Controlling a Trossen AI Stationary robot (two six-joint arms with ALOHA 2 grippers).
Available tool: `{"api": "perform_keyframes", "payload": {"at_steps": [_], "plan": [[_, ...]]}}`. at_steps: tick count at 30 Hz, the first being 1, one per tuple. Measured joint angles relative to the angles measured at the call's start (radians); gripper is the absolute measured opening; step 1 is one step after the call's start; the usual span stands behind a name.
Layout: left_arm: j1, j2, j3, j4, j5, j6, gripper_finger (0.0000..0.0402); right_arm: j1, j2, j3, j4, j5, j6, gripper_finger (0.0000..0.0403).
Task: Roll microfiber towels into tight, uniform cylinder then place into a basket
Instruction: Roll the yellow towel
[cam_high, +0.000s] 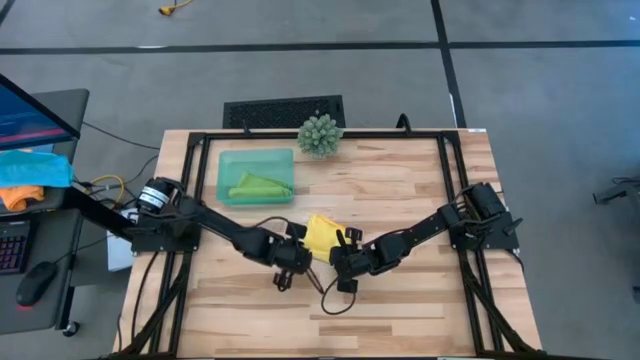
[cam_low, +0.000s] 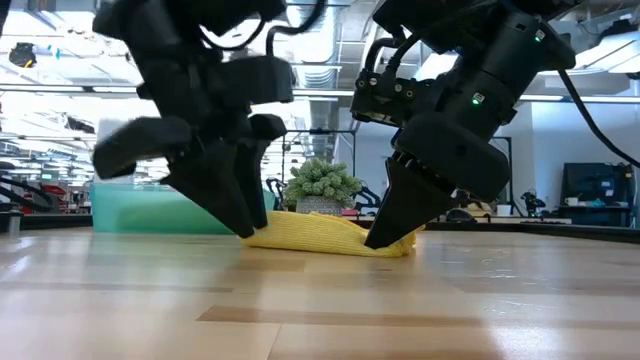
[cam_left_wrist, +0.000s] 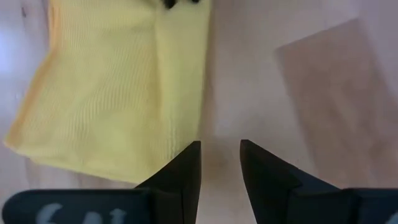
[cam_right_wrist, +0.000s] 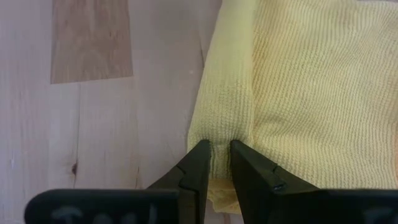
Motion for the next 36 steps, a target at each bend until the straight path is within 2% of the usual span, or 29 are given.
{"api": "perform_keyframes", "payload": {"at_steps": [13, 17, 24, 31, 34, 36], "plan": [[0.044, 0.0, -0.019, 0.017, -0.066, 0.022, 0.0104, 0.0, 0.0, 0.0, 0.0, 0.0, 0.0, 0.0091], [0.061, 0.0, -0.021, 0.02, 0.009, 0.022, 0.0104, 0.0, 0.0, 0.0, 0.001, -0.001, 0.0, 0.0091], [0.104, -0.005, -0.081, 0.101, 0.022, 0.055, 0.0104, 0.0, 0.0, 0.0, 0.001, -0.002, 0.0, 0.0091], [0.146, -0.004, -0.088, 0.122, 0.024, 0.036, 0.0104, 0.0, 0.0, 0.0, 0.004, -0.004, 0.0, 0.0091], [0.157, -0.003, -0.088, 0.114, 0.012, 0.032, 0.009, 0.003, 0.002, 0.017, -0.005, -0.017, -0.003, 0.0091], [0.159, -0.003, -0.088, 0.112, 0.018, 0.03, 0.0067, 0.008, 0.003, 0.032, -0.006, -0.026, -0.028, 0.0091]]}}
